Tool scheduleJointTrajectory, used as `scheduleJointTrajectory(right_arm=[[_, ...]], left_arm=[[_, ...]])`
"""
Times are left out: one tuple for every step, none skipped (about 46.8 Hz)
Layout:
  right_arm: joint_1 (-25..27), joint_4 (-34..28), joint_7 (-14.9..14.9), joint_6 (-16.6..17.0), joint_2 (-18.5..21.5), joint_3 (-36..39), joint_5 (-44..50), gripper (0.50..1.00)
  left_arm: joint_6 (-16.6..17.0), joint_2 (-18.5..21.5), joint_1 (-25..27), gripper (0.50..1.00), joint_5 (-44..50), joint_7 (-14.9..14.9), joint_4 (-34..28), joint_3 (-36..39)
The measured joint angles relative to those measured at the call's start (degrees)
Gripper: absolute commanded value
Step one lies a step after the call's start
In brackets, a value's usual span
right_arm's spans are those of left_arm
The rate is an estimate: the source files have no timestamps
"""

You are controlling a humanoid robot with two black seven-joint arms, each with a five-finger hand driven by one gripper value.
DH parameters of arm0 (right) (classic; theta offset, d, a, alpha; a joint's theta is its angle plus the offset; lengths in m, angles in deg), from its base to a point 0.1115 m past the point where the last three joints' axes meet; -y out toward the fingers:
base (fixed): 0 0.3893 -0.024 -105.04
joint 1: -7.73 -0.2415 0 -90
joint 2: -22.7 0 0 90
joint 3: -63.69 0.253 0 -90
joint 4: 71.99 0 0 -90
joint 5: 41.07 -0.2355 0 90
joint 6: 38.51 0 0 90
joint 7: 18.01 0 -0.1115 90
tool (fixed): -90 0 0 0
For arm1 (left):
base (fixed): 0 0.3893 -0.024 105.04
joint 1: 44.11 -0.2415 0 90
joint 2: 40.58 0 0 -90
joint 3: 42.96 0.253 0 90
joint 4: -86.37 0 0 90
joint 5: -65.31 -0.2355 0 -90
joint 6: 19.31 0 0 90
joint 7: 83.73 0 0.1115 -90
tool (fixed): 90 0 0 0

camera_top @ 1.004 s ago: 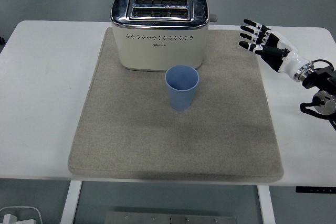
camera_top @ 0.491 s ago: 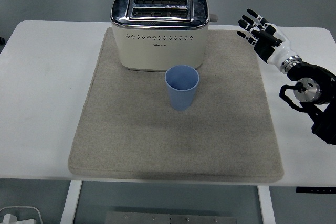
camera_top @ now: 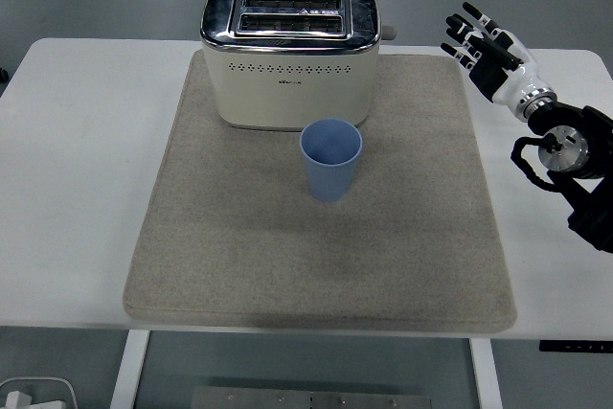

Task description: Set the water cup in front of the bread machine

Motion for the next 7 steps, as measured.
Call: scheduleJointTrajectory(right_arm=[[-0.05, 0.01, 0.00, 0.22, -0.04, -0.01, 0.00, 0.930], [-0.07, 0.01, 0.00, 0.52, -0.13, -0.03, 0.00, 0.928], [-0.09, 0.02, 0.00, 0.67, -0.20, -0.03, 0.00, 0.930], [-0.14, 0.02, 0.00, 0.87, -0.25, -0.04, 0.00, 0.928], [-0.17, 0.02, 0.00, 1.08, -0.28, -0.04, 0.00, 0.930], [-0.20, 0.02, 0.00, 1.24, -0.33, -0.04, 0.00, 0.928], [-0.23, 0.02, 0.00, 1.33, -0.35, -0.04, 0.00, 0.928]], left_arm=[[0.00, 0.00, 0.00, 1.000, 0.00, 0.00, 0.00, 0.00], [0.00, 0.00, -0.01, 1.000, 0.00, 0.00, 0.00, 0.00], [0.00, 0.00, -0.02, 1.000, 0.00, 0.00, 0.01, 0.00], [0.00, 0.00, -0.04, 1.000, 0.00, 0.00, 0.00, 0.00], [0.00, 0.00, -0.05, 1.000, 0.00, 0.00, 0.00, 0.00], [0.00, 0.00, -0.04, 1.000, 0.00, 0.00, 0.01, 0.00], [0.00, 0.00, -0.02, 1.000, 0.00, 0.00, 0.01, 0.00]])
